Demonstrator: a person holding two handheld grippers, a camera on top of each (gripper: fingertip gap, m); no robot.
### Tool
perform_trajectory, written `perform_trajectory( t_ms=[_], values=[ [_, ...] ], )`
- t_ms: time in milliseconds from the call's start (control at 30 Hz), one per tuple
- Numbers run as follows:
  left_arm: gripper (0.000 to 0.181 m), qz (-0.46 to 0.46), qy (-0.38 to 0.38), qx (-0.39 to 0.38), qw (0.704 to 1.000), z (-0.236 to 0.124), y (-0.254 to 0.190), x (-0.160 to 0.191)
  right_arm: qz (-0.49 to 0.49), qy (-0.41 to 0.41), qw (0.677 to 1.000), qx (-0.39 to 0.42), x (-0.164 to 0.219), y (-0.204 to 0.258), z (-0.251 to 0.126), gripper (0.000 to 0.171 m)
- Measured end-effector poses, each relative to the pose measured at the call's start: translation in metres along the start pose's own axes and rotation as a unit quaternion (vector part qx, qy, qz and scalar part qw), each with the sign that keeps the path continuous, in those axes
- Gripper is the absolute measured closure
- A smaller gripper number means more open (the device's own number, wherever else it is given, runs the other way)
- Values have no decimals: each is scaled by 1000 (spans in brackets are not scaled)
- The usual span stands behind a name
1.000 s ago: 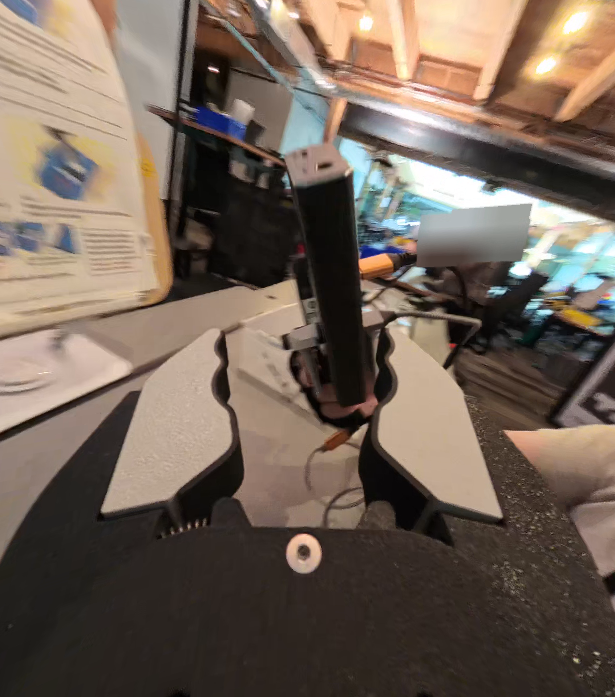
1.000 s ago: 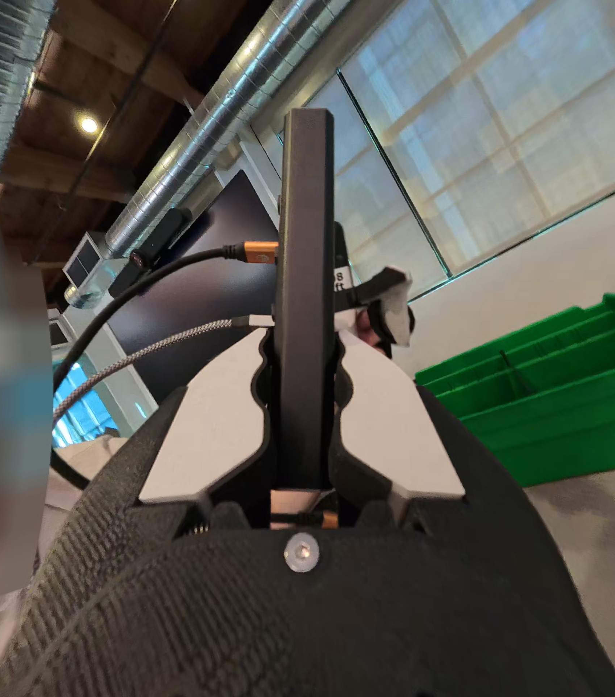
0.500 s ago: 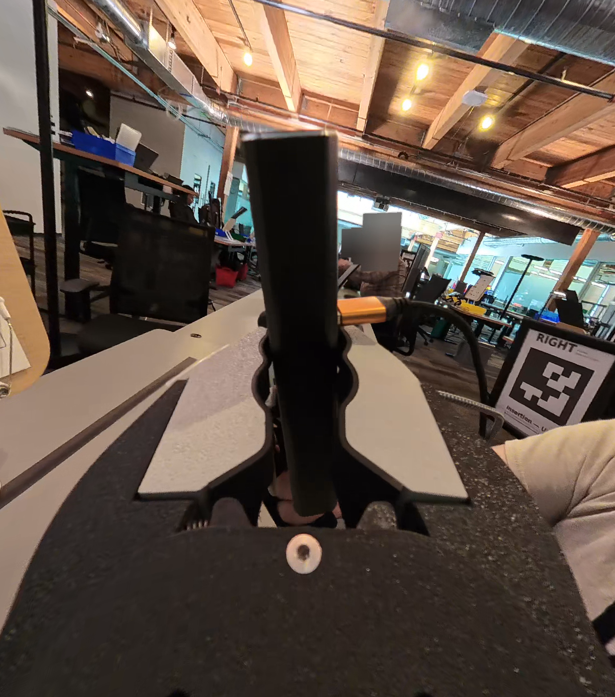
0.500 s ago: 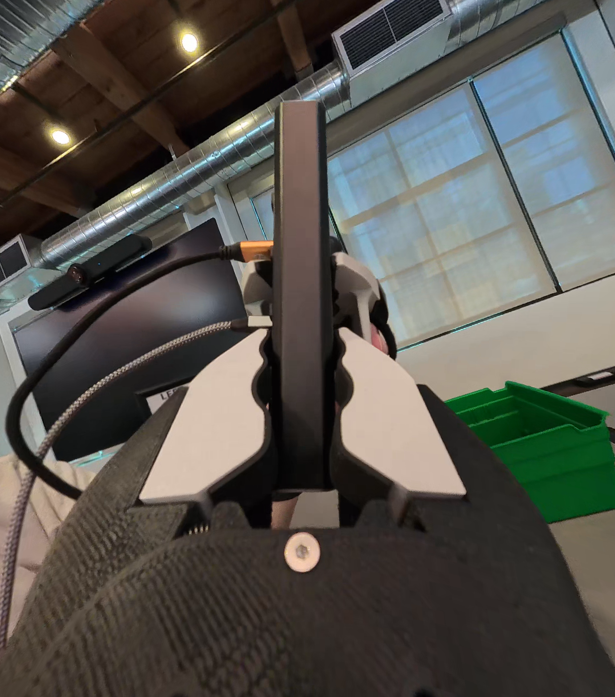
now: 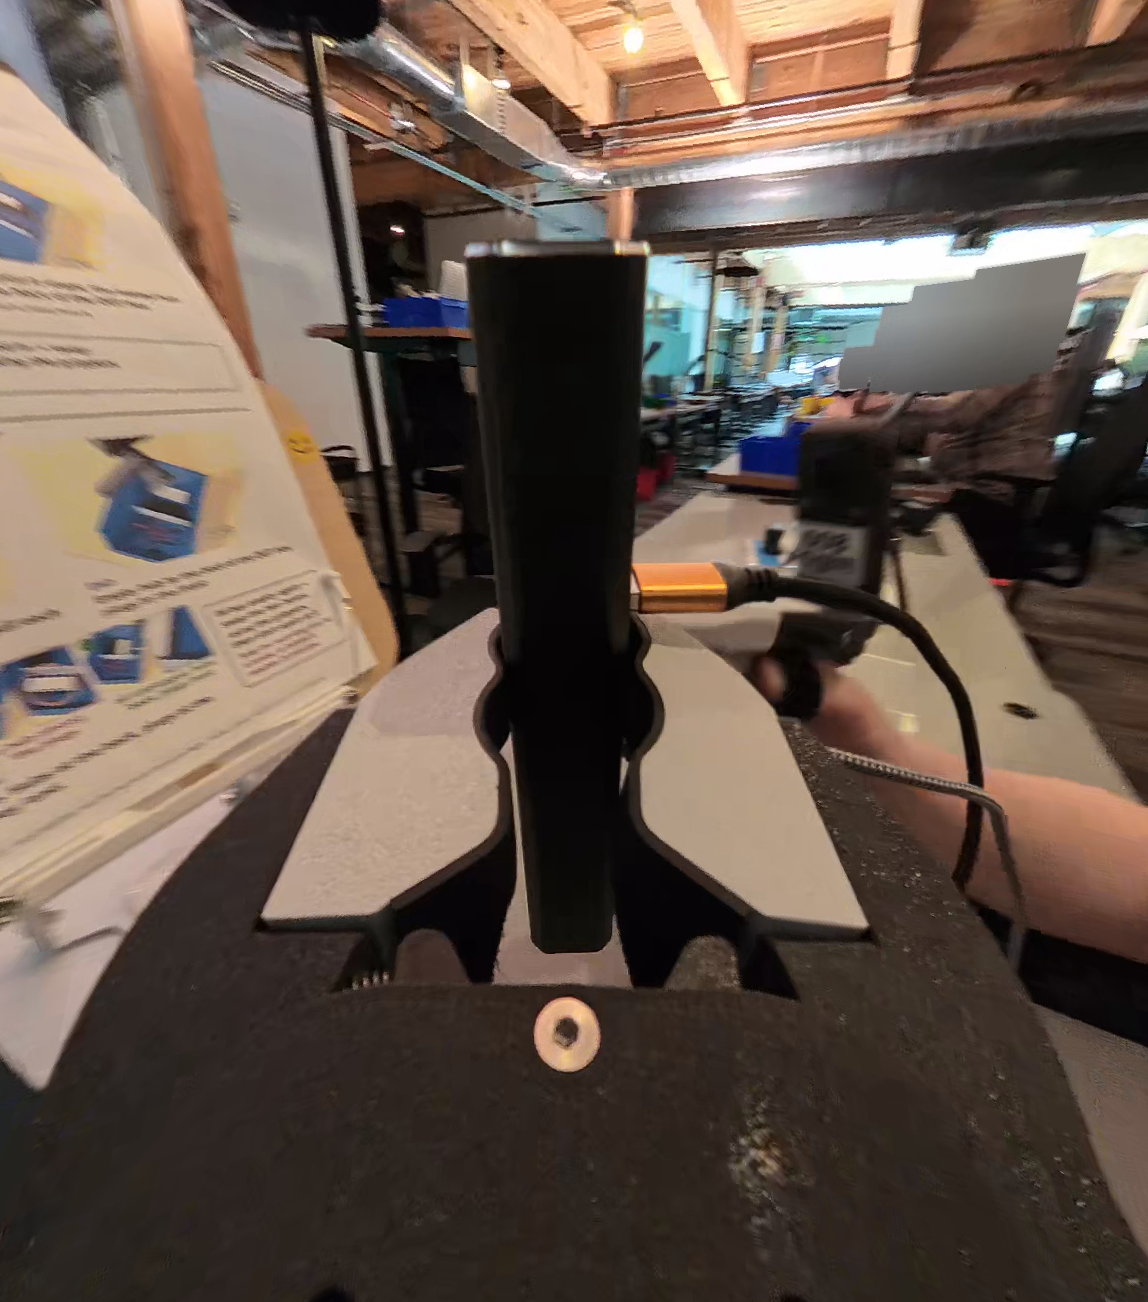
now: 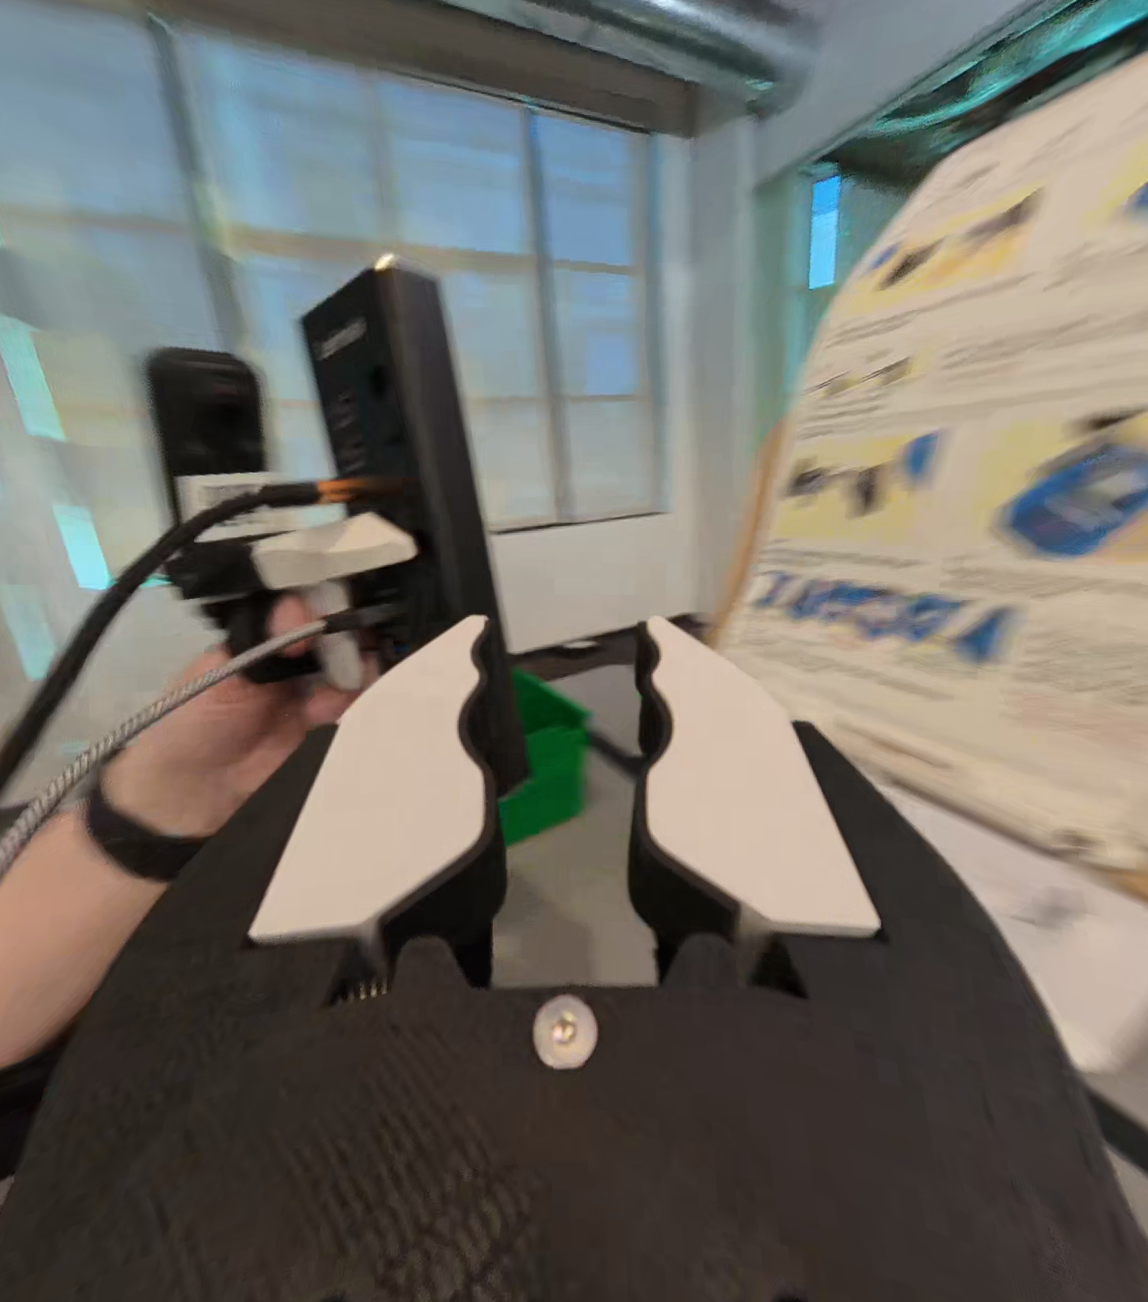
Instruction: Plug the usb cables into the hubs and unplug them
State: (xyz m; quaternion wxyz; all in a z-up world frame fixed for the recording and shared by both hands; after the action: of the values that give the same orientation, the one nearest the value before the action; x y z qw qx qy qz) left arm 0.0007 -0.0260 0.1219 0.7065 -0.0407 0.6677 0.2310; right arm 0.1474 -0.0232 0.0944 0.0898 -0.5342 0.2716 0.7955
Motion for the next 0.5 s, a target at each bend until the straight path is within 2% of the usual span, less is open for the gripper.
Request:
perform_trajectory(
  t_ms=[100,200,300,400,500],
  values=[
    [153,45,17,-59,997,-3,4,2,-96,-50,991,84,-45,25,-21,132],
    [153,99,39,-110,988,1,4,7,-164,-95,978,92,-62,82,-29,135],
    [153,118,40,-127,984,8,-1,13,-206,-93,967,117,-40,106,-12,135],
    [153,107,35,-117,987,16,-7,17,-244,-27,952,182,-14,87,11,132],
    [153,112,42,-119,986,20,-11,21,-221,-4,958,182,-2,73,18,142]
  ],
)
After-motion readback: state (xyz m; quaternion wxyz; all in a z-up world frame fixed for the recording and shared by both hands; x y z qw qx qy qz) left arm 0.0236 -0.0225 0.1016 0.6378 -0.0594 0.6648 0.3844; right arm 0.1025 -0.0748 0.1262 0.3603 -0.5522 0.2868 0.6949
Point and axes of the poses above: each gripper's, where its closed fingertips meet, z out along the fingers, x out of its underside, y = z × x across the jaws, the point moved 6 cm from there along -z, back along the fingers, and after that the axes turned 15 degrees about z, right-handed, at the moved point
